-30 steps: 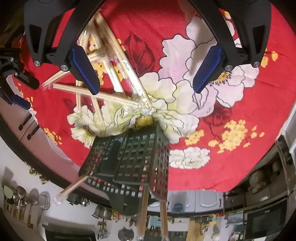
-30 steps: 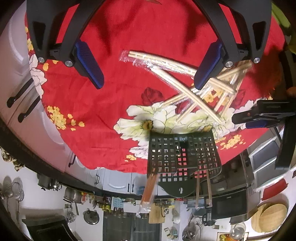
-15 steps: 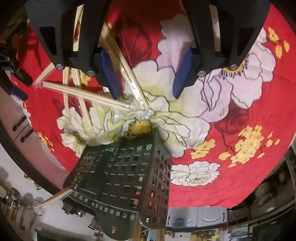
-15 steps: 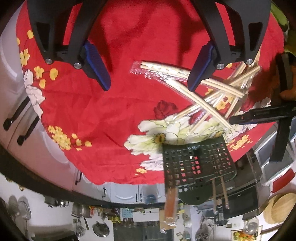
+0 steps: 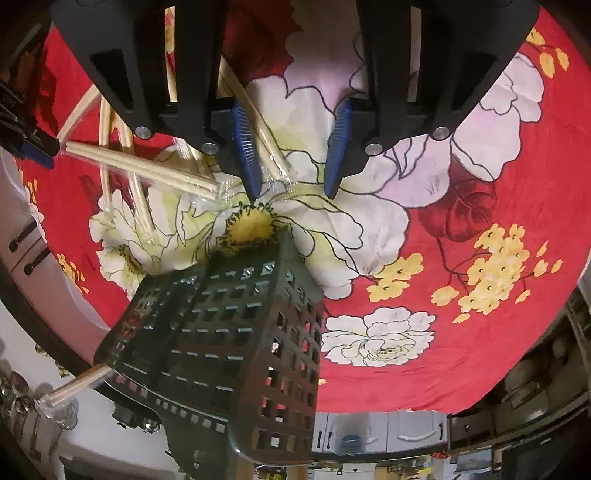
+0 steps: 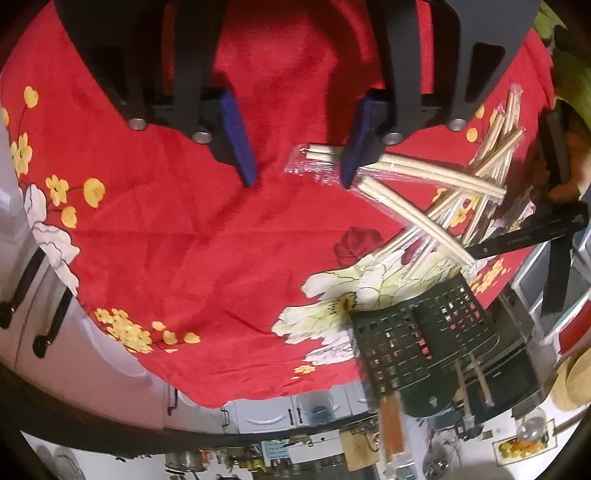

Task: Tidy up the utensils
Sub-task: 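Close the left gripper on a chopstick while the right gripper grasps another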

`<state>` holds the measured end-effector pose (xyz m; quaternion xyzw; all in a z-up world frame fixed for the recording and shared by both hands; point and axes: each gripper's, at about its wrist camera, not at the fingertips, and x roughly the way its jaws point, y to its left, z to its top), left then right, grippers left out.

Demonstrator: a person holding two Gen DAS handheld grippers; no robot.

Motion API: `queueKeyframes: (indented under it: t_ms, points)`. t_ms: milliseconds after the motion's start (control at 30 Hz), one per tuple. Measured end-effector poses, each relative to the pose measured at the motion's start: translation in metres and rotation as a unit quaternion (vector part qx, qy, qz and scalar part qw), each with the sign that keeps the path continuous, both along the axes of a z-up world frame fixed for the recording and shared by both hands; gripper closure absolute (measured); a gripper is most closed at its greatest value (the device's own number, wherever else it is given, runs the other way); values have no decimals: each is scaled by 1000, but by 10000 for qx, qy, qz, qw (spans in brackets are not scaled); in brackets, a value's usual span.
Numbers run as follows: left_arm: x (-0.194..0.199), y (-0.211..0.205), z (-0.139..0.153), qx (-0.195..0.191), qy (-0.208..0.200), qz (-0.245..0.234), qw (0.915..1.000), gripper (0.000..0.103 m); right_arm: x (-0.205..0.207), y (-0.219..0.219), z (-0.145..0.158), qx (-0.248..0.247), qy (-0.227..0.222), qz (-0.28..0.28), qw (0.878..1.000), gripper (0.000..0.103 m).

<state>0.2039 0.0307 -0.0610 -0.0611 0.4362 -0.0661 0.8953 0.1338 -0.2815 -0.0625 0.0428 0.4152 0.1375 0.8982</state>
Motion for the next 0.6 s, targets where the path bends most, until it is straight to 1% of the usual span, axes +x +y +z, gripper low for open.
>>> queueKeyframes:
  t_ms: [33, 167, 267, 433, 567, 600]
  points:
    - [1, 1, 0, -12, -5, 10, 10000, 76, -1, -2, -1, 30, 13, -9, 10000, 72]
    - [3, 4, -1, -86, -14, 54, 9999, 82, -6, -5, 0, 98, 9, -8, 10000, 77]
    - [3, 8, -1, -157, -8, 94, 9998, 87, -12, -6, 2, 128, -12, 21, 9999, 77]
    - [3, 9, -2, -206, -11, 105, 9997, 87, -15, -1, 0, 55, -30, 139, 9999, 77]
    - [3, 13, -3, -309, -7, 136, 9994, 90, -14, 5, -2, 3, -20, 198, 9998, 77]
    - [4, 15, -3, -337, -7, 145, 9993, 90, -14, 6, -2, -22, -27, 214, 9998, 79]
